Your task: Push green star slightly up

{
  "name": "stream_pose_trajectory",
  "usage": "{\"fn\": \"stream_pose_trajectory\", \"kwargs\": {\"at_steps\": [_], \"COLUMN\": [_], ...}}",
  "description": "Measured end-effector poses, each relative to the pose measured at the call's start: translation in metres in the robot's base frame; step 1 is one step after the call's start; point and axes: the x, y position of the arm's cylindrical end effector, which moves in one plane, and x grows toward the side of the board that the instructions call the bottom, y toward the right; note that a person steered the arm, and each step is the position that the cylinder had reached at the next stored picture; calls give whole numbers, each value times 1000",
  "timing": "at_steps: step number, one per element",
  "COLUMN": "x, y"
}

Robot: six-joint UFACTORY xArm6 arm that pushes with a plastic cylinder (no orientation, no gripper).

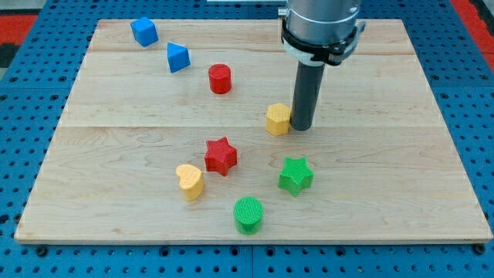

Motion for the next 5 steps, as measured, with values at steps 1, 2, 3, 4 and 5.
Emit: {"fn": "stream_pose_trajectory", "kwargs": {"at_steps": [1, 2, 3, 4, 5], "x": [22, 16, 2, 17, 64], "y": [8, -16, -57, -15, 80]}}
